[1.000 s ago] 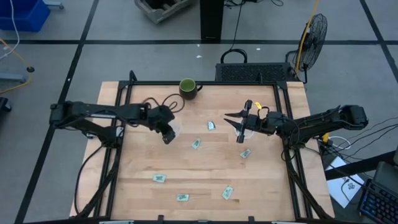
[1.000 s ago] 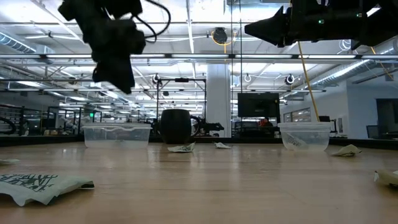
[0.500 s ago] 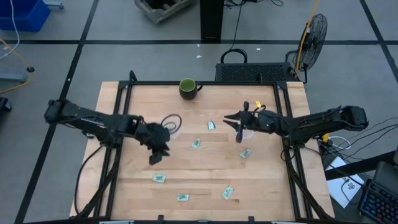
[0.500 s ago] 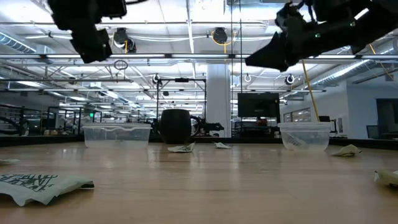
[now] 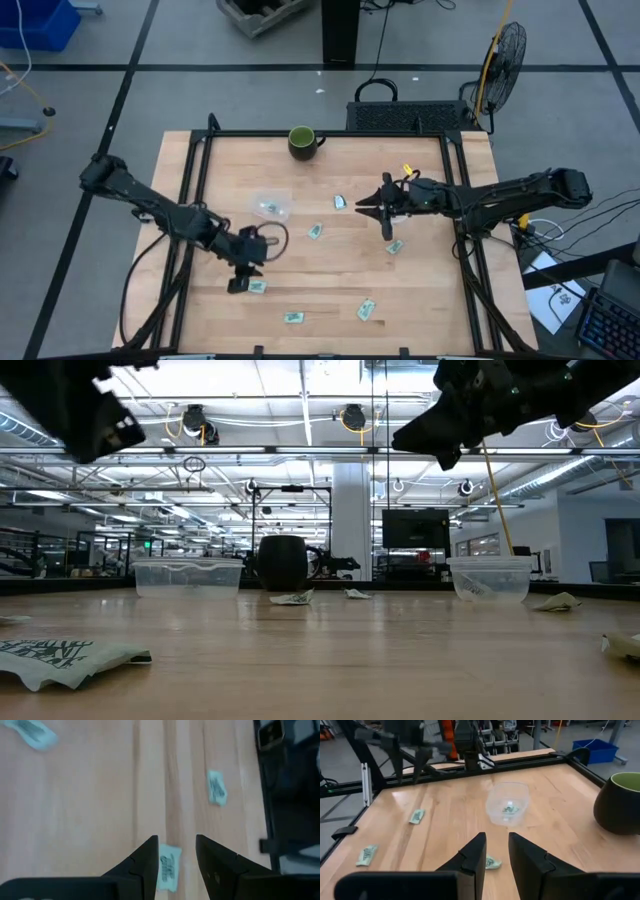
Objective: Pick and place Stevia / Truvia into bins
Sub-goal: Put the white stevia packet into the left transparent container
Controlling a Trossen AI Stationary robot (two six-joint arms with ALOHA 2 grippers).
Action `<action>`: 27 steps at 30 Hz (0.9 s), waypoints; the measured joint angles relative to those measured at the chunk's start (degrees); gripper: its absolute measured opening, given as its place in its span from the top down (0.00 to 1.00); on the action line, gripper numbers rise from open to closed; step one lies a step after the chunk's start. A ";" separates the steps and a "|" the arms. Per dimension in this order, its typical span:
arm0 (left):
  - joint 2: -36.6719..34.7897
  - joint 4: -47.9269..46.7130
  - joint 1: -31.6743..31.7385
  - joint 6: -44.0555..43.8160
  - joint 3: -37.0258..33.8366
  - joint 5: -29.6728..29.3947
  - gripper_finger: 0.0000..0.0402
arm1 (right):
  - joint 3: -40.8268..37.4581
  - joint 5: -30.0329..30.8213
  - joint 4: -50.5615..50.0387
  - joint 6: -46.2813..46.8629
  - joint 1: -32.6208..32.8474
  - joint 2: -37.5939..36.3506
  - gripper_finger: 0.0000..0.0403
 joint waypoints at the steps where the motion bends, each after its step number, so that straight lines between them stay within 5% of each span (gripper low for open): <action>1: 1.36 0.00 -0.75 -0.61 0.00 0.02 0.66 | 0.00 0.02 0.01 -0.02 0.00 0.00 0.81; 15: 15.87 0.09 -4.39 -8.63 -0.02 -0.38 0.65 | 0.00 0.04 -0.06 -1.75 0.00 0.00 0.81; 27: 18.79 0.64 -6.12 -9.93 -0.02 2.98 0.40 | 0.00 0.07 -0.07 -1.75 -0.02 0.00 0.81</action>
